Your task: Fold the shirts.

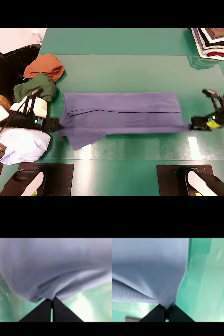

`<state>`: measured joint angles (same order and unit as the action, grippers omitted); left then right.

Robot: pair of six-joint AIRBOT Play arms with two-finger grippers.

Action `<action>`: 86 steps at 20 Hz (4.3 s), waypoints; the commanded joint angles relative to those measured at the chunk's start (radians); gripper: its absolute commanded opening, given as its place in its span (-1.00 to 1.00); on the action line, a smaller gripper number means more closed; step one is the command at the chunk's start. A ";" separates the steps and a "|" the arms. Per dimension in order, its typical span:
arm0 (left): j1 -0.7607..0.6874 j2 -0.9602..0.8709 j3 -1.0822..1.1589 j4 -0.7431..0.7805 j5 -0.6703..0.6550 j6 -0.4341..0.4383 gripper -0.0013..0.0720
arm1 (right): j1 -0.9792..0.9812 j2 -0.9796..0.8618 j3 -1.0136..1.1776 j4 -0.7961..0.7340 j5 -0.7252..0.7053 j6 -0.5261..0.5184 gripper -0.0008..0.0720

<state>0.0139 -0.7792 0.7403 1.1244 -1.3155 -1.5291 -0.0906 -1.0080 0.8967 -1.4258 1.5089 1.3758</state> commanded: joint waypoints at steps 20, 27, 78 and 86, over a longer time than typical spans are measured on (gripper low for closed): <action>-0.003 -0.687 0.552 -0.066 0.164 0.105 -0.89 | -0.207 -0.566 0.472 0.407 -0.060 -0.127 0.26; -0.188 -0.688 0.552 -0.110 0.246 0.070 -0.89 | -0.328 -0.630 0.225 0.557 -0.071 -0.253 0.65; 0.085 -0.463 0.863 0.119 0.060 0.019 -0.89 | 0.637 -0.669 0.661 0.585 -0.181 -0.158 0.03; 0.085 -0.463 0.863 0.105 0.087 0.019 -0.89 | 0.439 -0.715 0.350 0.744 -0.352 -0.129 0.67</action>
<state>0.0986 -1.2430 1.6028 1.2343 -1.2419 -1.5105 0.3759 -1.6775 1.3075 -0.7689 1.1961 1.2591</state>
